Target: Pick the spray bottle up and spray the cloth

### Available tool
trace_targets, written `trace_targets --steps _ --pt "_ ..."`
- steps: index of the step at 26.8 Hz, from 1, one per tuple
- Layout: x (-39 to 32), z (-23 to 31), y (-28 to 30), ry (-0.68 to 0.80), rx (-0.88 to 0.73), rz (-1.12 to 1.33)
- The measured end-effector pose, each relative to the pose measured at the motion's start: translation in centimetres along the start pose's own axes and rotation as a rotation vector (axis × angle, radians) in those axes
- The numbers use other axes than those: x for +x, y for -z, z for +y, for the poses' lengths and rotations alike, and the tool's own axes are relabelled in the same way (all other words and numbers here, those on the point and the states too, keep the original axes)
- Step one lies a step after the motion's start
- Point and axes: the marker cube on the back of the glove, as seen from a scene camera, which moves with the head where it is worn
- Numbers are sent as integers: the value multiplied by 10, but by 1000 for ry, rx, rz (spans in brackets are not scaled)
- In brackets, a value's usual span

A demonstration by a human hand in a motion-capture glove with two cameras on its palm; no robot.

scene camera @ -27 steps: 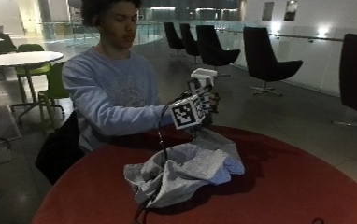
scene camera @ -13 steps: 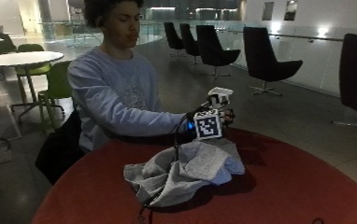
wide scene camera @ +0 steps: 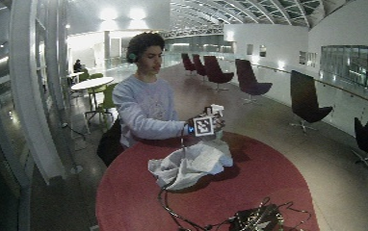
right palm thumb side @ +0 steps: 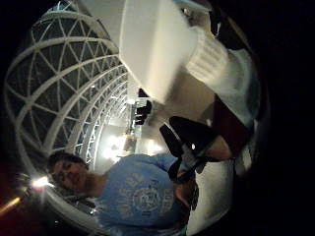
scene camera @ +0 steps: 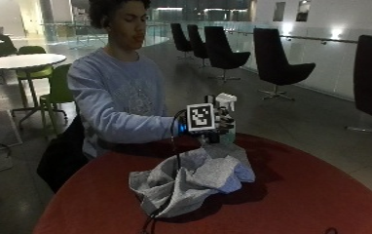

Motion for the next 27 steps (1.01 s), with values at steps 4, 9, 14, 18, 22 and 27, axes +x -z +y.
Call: trace_targets --steps 4,9,14,18,22,27 --pt "16 42 55 -48 -23 198" --pt "19 106 122 -67 31 399" --pt "25 173 174 -117 152 586" --pt "43 226 215 -178 176 787" --pt "65 261 238 -257 151 871" --pt "80 281 248 -300 154 864"
